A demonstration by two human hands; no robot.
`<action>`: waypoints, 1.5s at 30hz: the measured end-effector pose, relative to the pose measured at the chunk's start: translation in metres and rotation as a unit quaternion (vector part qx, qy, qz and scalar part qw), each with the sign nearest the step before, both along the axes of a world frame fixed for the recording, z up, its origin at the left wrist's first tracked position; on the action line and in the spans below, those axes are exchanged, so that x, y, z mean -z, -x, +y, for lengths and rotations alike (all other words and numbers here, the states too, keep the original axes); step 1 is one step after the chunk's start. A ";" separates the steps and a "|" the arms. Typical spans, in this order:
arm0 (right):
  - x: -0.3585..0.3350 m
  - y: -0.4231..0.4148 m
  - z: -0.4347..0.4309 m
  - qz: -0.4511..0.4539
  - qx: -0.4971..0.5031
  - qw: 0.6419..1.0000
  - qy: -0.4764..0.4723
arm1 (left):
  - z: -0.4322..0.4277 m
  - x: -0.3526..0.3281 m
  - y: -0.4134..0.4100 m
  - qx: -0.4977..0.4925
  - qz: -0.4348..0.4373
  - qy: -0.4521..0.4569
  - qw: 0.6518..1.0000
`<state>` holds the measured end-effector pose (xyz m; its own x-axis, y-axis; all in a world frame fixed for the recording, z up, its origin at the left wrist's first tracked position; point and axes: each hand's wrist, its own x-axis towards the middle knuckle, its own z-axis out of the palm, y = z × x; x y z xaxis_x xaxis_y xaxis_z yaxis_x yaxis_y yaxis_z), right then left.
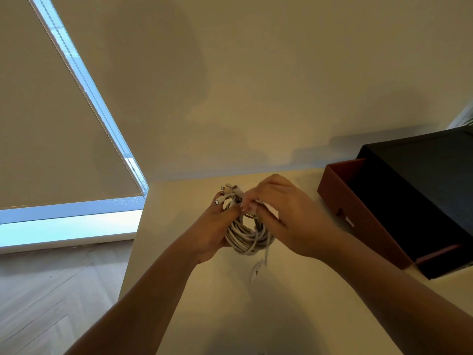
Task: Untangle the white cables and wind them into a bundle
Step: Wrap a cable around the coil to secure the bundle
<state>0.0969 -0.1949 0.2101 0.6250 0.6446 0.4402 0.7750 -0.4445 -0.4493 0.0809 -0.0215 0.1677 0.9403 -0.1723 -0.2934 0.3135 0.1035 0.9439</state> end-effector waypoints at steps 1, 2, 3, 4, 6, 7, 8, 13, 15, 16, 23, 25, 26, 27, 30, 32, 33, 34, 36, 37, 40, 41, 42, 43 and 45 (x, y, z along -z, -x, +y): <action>0.002 0.003 0.001 -0.003 -0.004 1.000 0.002 | 0.000 -0.001 0.000 -0.008 -0.001 0.002 1.000; 0.004 0.007 0.002 0.018 0.000 1.000 -0.013 | 0.000 -0.002 0.000 -0.016 0.001 0.005 1.000; 0.004 0.009 0.004 0.064 0.012 0.996 -0.053 | 0.001 -0.001 -0.001 -0.023 0.007 0.010 1.000; 0.004 0.010 0.004 0.132 0.029 0.984 -0.119 | 0.001 -0.001 -0.002 -0.029 0.012 0.016 0.999; 0.000 0.006 0.005 0.247 0.072 0.929 -0.266 | 0.002 0.000 -0.002 -0.034 0.022 0.025 0.999; -0.002 0.003 0.005 0.281 0.089 0.901 -0.319 | 0.002 0.000 -0.001 -0.033 0.026 0.029 0.999; -0.004 0.000 0.004 0.308 0.100 0.875 -0.359 | 0.003 0.000 0.000 -0.030 0.026 0.033 0.999; -0.005 -0.005 0.000 0.331 0.109 0.841 -0.414 | -0.001 -0.003 0.001 -0.030 0.024 0.061 0.997; -0.004 0.003 0.000 0.296 0.051 0.893 -0.336 | 0.000 -0.001 -0.002 -0.028 0.019 0.043 0.999; -0.002 0.009 0.002 0.270 0.023 0.924 -0.270 | 0.000 -0.002 -0.003 -0.024 0.017 0.034 0.999; 0.018 0.023 0.007 0.117 -0.046 0.991 0.033 | 0.006 -0.016 -0.012 -0.063 0.085 0.132 0.986; 0.022 0.023 0.008 0.105 -0.059 0.991 0.064 | 0.007 -0.021 -0.013 -0.050 0.082 0.143 0.985; 0.022 0.023 0.009 0.103 -0.062 0.990 0.069 | 0.008 -0.022 -0.013 -0.046 0.076 0.130 0.988; 0.020 0.023 0.009 0.104 -0.063 0.990 0.069 | 0.008 -0.021 -0.013 -0.048 0.065 0.111 0.990; 0.014 0.020 0.005 0.114 -0.058 0.990 0.062 | 0.010 -0.019 -0.010 -0.051 0.030 0.078 0.995; 0.013 0.020 0.002 0.124 -0.054 0.990 0.049 | 0.012 -0.016 -0.008 -0.054 0.019 0.078 0.995; 0.014 0.019 0.001 0.130 -0.051 0.989 0.043 | 0.012 -0.015 -0.007 -0.056 0.013 0.082 0.995; 0.015 0.019 -0.001 0.138 -0.048 0.989 0.036 | 0.012 -0.015 -0.005 -0.057 0.007 0.087 0.995; 0.017 0.018 -0.003 0.157 -0.042 0.987 0.011 | 0.012 -0.015 -0.004 -0.056 -0.005 0.094 0.994; 0.017 0.018 -0.005 0.169 -0.043 0.985 -0.009 | 0.012 -0.014 -0.005 -0.056 -0.010 0.097 0.994; 0.015 0.016 -0.010 0.204 -0.002 0.975 -0.091 | 0.013 -0.016 -0.005 -0.074 -0.016 0.107 0.991; 0.016 0.013 -0.010 0.213 0.045 0.966 -0.142 | 0.013 -0.016 -0.006 -0.076 -0.016 0.116 0.990; 0.018 0.009 -0.010 0.232 0.100 0.947 -0.199 | 0.013 -0.017 -0.005 -0.074 -0.014 0.128 0.989; 0.019 0.004 -0.009 0.271 0.146 0.918 -0.252 | 0.013 -0.016 -0.005 -0.066 -0.017 0.138 0.988; 0.017 -0.005 -0.006 0.424 0.158 0.836 -0.311 | 0.011 -0.016 -0.004 -0.046 -0.024 0.137 0.989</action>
<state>0.1018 -0.2005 0.1930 0.9779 0.2003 -0.0594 -0.0518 -0.0430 -0.9977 0.0851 -0.0102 0.1838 0.9674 -0.1531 -0.2016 0.2462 0.3838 0.8900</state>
